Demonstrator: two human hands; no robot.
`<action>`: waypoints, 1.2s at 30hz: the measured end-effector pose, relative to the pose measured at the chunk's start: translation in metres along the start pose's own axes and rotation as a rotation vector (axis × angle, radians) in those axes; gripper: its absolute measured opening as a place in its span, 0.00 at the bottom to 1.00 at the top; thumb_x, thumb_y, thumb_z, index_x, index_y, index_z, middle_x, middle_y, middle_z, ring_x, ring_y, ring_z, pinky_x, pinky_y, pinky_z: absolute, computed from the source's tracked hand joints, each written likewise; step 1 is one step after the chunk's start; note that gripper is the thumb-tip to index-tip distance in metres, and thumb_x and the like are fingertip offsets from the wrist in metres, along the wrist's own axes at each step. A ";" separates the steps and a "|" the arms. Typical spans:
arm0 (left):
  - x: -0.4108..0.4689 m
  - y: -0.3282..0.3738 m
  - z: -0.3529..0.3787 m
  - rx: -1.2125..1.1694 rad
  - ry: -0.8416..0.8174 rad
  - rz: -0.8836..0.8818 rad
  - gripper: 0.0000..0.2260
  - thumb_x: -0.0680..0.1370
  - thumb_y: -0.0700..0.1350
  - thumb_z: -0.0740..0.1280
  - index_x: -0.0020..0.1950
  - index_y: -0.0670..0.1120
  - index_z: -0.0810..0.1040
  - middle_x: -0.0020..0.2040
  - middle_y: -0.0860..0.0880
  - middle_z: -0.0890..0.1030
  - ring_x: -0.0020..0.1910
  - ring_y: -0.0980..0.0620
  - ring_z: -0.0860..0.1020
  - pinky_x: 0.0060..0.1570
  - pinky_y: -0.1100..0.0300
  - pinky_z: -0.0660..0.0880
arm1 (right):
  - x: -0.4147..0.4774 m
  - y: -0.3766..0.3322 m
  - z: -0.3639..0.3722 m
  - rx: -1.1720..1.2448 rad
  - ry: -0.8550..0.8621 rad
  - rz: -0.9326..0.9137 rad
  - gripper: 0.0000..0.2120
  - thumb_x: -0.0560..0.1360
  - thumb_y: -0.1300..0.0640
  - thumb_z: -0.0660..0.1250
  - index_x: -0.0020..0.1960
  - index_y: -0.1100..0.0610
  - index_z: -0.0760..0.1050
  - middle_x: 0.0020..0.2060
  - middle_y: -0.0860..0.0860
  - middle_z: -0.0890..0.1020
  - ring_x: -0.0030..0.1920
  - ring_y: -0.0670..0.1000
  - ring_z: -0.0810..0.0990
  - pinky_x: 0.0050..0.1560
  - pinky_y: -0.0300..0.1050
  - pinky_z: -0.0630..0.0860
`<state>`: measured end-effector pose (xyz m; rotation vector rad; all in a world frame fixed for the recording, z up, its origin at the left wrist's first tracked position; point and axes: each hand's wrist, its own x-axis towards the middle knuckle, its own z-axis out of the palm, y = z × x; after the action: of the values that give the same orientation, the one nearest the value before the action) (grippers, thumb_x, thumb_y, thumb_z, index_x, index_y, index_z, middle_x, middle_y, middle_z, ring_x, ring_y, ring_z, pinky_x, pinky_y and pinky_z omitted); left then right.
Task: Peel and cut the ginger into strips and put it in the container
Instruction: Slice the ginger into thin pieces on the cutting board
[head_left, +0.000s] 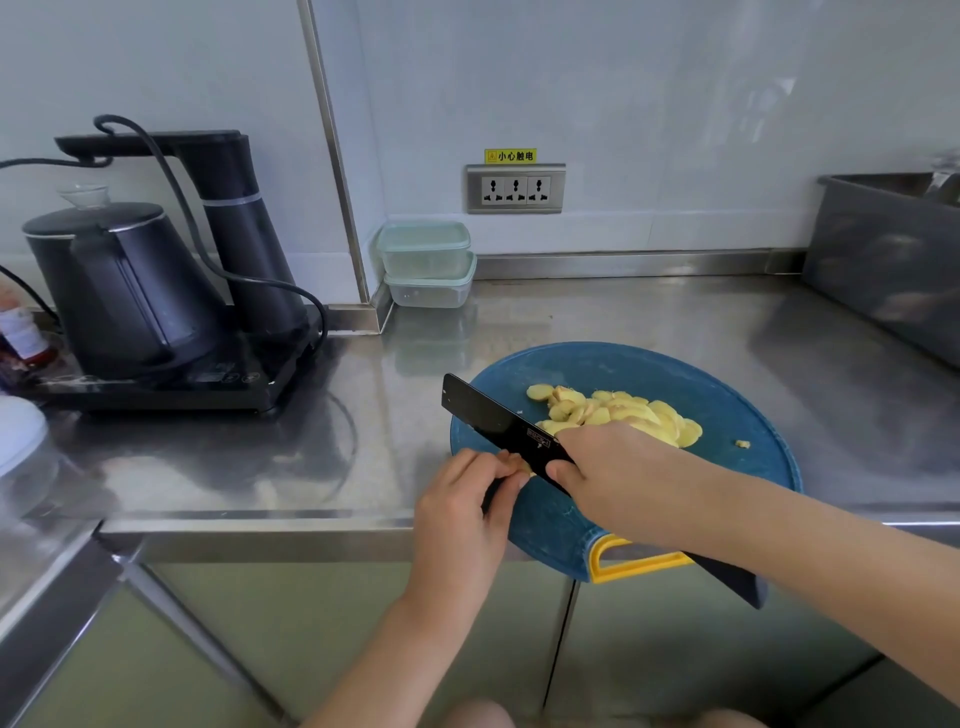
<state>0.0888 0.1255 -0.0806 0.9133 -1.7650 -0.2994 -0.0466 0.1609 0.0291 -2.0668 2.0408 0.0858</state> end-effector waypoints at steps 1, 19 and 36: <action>0.000 0.000 0.000 -0.001 0.003 -0.001 0.10 0.75 0.49 0.64 0.42 0.45 0.81 0.40 0.54 0.80 0.43 0.56 0.80 0.43 0.63 0.75 | 0.001 0.000 0.001 0.003 0.000 -0.003 0.10 0.83 0.50 0.52 0.48 0.54 0.65 0.34 0.48 0.68 0.33 0.45 0.67 0.31 0.37 0.63; 0.001 0.000 0.001 0.004 0.011 -0.006 0.07 0.74 0.47 0.67 0.42 0.44 0.81 0.39 0.53 0.79 0.40 0.59 0.77 0.41 0.67 0.74 | 0.018 -0.010 0.015 0.116 0.070 -0.049 0.08 0.82 0.57 0.52 0.47 0.58 0.67 0.35 0.50 0.68 0.42 0.53 0.71 0.37 0.44 0.68; -0.001 0.001 0.002 0.002 0.047 0.027 0.10 0.76 0.49 0.65 0.45 0.44 0.81 0.44 0.54 0.80 0.48 0.62 0.78 0.51 0.72 0.72 | 0.016 0.038 -0.005 0.483 -0.046 0.114 0.04 0.79 0.56 0.62 0.52 0.55 0.70 0.26 0.53 0.73 0.17 0.47 0.69 0.23 0.40 0.72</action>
<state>0.0869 0.1266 -0.0812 0.8904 -1.7330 -0.2570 -0.0841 0.1445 0.0263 -1.6392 1.9143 -0.3071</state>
